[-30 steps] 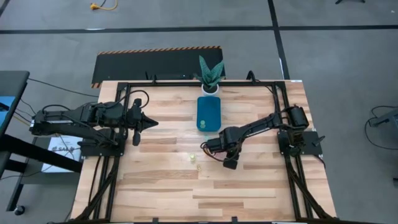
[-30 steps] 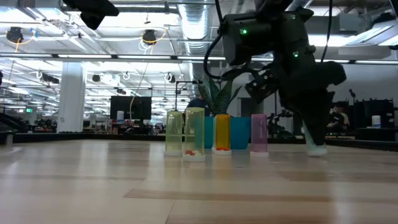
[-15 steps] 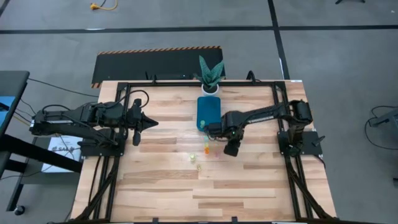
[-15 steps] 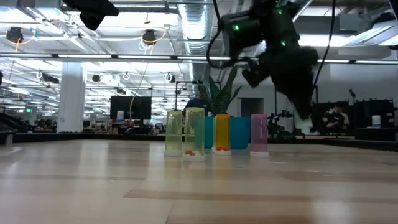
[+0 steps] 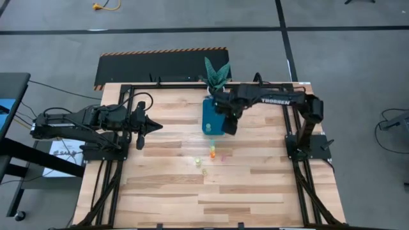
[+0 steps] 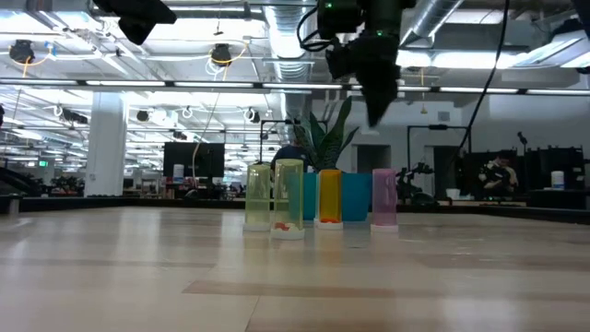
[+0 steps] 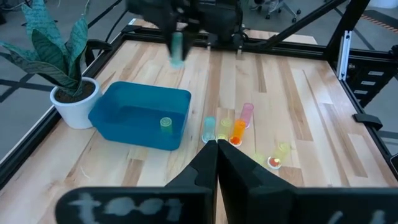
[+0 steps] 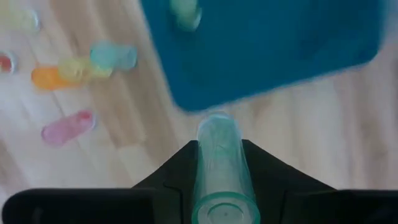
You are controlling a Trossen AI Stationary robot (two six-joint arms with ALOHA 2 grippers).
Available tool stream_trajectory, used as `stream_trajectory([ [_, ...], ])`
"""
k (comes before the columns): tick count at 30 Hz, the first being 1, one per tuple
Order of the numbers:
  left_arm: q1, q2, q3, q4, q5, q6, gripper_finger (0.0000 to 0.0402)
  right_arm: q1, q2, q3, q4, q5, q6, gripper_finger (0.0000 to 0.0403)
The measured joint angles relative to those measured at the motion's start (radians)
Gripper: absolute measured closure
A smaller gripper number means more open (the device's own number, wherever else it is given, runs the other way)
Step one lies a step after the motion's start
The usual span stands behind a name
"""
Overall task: Pick and place pill bottles into a basket
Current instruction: Put the blue pill bottle into the blue bin
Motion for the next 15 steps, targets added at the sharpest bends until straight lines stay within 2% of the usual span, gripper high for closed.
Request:
stream_trajectory([
  [6,0.000,0.000,0.000,-0.001,0.000,0.006,0.0401,-0.073,0.004,0.000,0.047,-0.003,-0.076,0.0301],
  [15,-0.001,0.000,0.000,0.001,-0.002,0.021,0.0401,-0.095,0.117,0.006,0.059,-0.029,-0.165,0.0301],
])
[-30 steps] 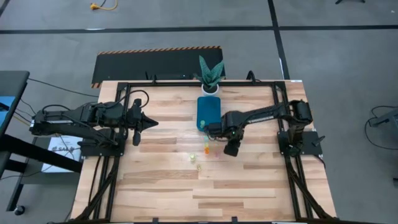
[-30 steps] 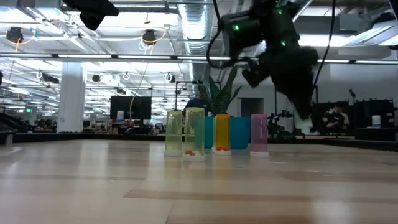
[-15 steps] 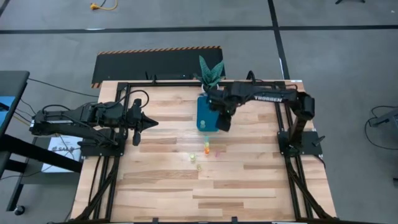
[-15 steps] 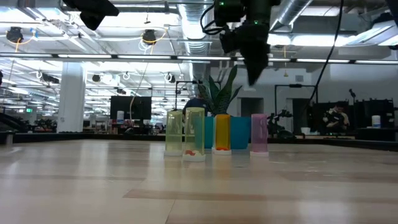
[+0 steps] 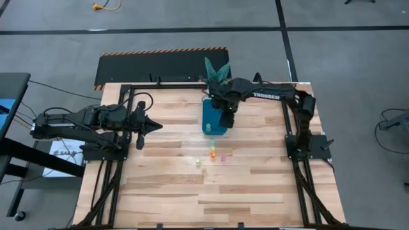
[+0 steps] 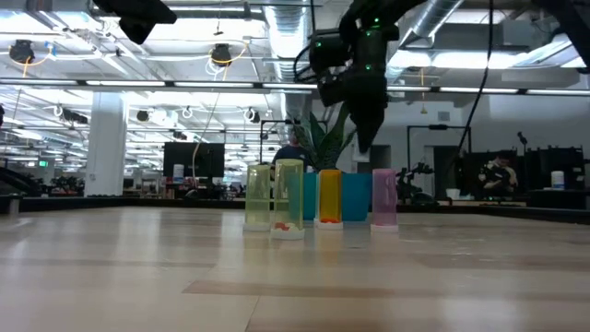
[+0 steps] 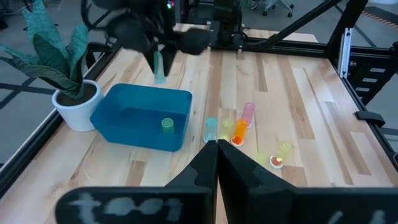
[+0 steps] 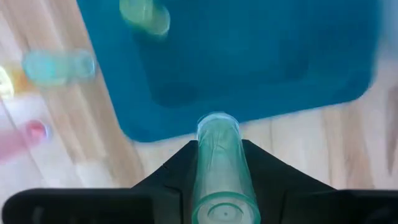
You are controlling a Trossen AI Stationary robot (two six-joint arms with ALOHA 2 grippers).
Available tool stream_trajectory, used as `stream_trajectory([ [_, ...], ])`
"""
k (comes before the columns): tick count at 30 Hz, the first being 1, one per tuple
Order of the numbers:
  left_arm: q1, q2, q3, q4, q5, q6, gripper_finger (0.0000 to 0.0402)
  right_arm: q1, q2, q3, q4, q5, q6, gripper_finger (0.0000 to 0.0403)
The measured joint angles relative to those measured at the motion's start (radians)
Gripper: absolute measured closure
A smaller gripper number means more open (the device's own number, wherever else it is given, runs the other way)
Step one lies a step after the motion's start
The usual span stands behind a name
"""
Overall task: Pick and place pill bottles into a basket
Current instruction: Put the blue pill bottle into the blue bin
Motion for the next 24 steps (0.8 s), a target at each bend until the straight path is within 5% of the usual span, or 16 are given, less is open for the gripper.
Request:
stream_trajectory([
  [24,-0.010,0.000,0.000,-0.003,0.000,0.000,0.0401,0.025,0.161,0.018,0.085,-0.033,-0.070,0.0301],
])
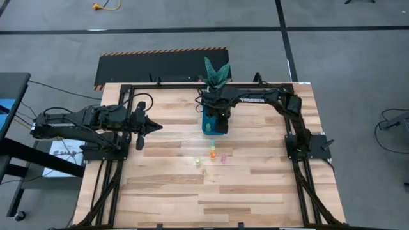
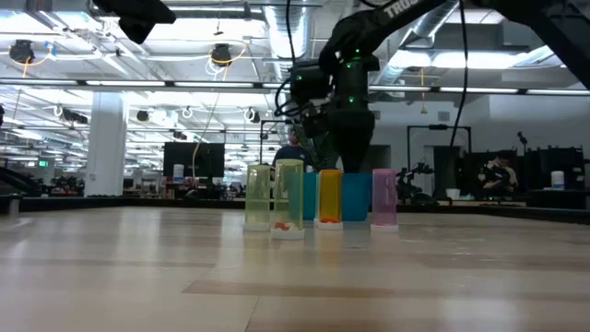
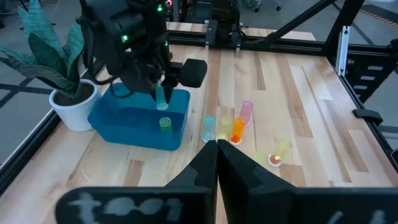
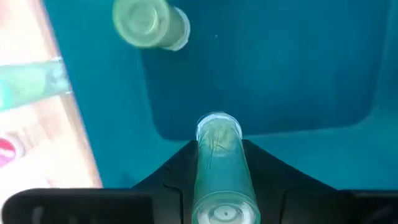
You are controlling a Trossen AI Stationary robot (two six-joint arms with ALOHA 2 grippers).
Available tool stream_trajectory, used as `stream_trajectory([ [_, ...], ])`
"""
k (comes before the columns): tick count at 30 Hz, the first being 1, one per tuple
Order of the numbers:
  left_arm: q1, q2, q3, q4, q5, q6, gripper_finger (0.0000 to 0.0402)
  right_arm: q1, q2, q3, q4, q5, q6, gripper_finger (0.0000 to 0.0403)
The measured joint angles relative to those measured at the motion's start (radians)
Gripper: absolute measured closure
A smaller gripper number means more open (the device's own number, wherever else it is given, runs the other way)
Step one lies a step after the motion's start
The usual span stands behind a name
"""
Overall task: Pick and place pill bottles into a basket
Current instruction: Put the blue pill bottle into the blue bin
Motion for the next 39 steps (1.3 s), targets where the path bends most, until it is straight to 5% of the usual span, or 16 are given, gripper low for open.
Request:
stream_trajectory([
  [39,-0.001,0.000,0.000,0.000,0.001,0.000,0.0401,0.002,0.050,-0.012,0.076,-0.026,-0.041,0.0301],
])
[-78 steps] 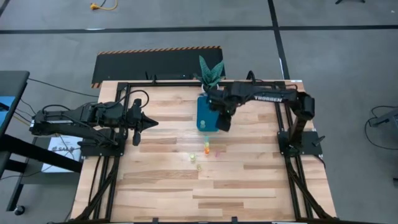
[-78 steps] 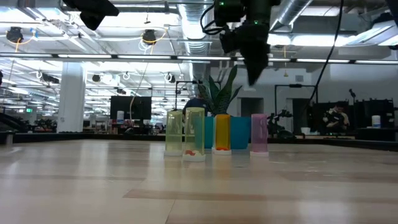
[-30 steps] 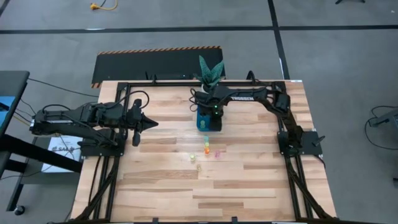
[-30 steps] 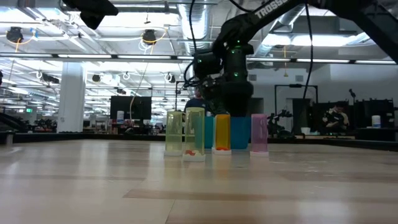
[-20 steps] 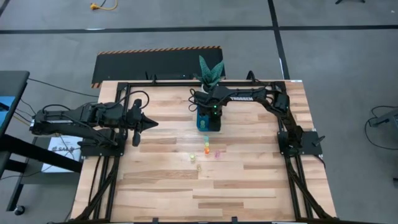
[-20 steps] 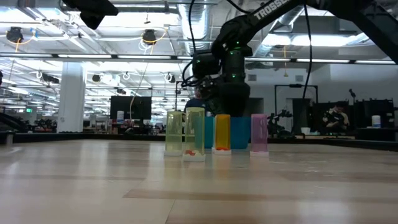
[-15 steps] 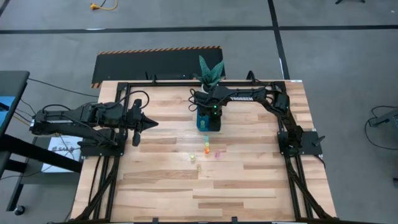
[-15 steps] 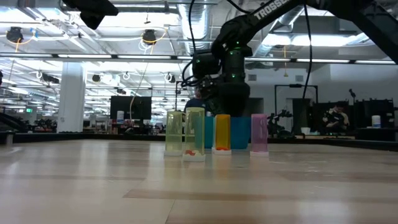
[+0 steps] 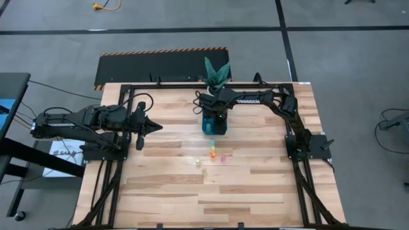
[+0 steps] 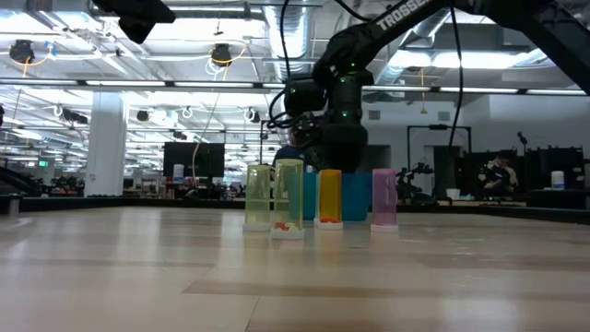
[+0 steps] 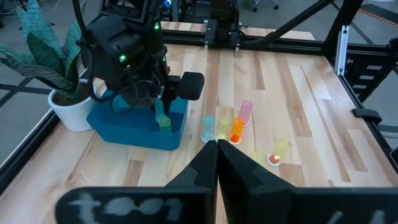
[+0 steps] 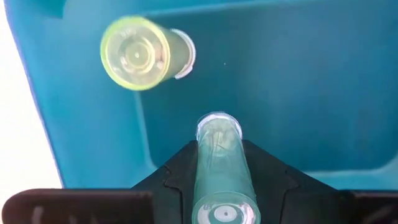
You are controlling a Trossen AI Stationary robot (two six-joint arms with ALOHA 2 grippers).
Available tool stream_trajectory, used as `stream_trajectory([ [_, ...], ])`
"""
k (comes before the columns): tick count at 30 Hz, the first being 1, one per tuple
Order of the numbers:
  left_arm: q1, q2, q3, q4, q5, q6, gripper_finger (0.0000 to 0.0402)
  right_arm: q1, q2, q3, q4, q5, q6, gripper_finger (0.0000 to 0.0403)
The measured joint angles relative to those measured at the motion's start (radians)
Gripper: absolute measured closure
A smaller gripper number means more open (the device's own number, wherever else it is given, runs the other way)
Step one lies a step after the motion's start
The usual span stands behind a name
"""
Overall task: Pick and place pill bottles into a basket
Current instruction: Put the blue pill bottle into the blue bin
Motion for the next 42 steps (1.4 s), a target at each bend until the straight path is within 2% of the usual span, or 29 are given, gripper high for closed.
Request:
stream_trajectory([
  [26,0.000,0.000,0.000,0.000,0.000,0.000,0.0401,0.000,0.000,-0.002,0.018,0.001,-0.008,0.0300],
  [42,0.000,0.000,0.000,0.000,0.000,0.000,0.0401,0.002,0.000,-0.002,0.015,0.002,-0.007,0.0257],
])
